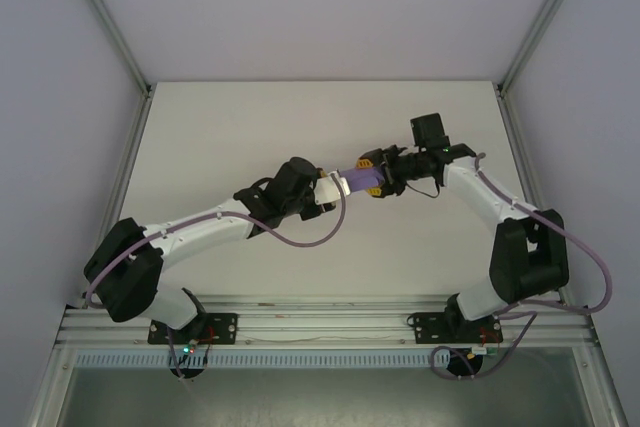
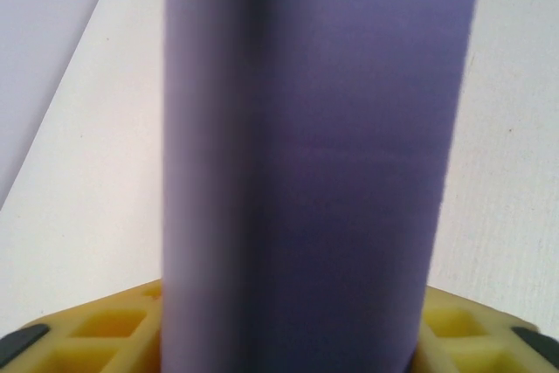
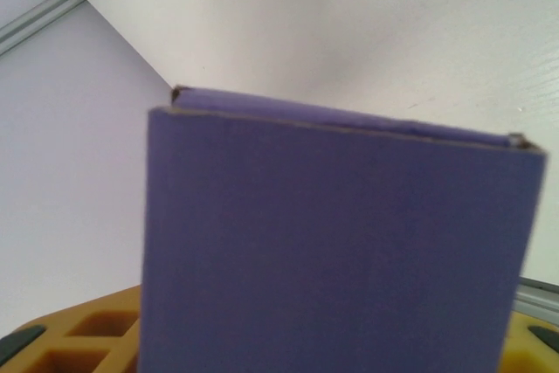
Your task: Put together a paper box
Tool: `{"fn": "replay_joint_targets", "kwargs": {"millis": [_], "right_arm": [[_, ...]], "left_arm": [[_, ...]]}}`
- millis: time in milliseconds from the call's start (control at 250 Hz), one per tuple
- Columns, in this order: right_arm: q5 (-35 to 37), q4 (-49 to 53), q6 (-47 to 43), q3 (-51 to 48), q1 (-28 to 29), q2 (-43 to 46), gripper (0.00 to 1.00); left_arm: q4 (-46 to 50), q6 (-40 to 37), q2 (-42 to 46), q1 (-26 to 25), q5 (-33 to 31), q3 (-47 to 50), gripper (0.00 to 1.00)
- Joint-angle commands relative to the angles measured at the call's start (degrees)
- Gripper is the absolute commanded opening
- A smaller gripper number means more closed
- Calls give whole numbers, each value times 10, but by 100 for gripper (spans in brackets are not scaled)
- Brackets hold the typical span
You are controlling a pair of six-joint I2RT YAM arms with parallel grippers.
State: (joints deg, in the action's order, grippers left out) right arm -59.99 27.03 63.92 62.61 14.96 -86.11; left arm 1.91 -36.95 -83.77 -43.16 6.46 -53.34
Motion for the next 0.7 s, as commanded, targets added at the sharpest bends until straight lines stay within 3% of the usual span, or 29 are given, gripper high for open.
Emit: {"fn": "replay_joint_targets", "kwargs": {"millis": [0,80,124,200,344,456,572,640,696], "right_arm": [[-10,4,0,-4,3,26,60],[5,1,-8,-3,3,32,78],[20,7,-25,-1,-1,38,100],[72,22,-71,4,-6,58,100],[268,56,-234,18,-13,115,100],[387,14,-348,-9,-14,168,100],[432,-16,-473,-35,-14,205,100],[407,-12,-557,-46,-14,228,100],[410,-33,-570,-63,-14,244,100]], "left_arm": [[-14,8,2,-2,-10,-21,48],[-3,5,8,-2,-10,-23,45],[4,3,11,-2,-10,-23,45],[30,7,10,-2,-13,-27,45],[118,11,0,-1,2,-39,45],[192,0,-11,0,32,-53,45],[284,-22,-37,3,83,-79,45],[319,-24,-61,8,106,-97,45],[341,-24,-80,14,122,-115,45]]}}
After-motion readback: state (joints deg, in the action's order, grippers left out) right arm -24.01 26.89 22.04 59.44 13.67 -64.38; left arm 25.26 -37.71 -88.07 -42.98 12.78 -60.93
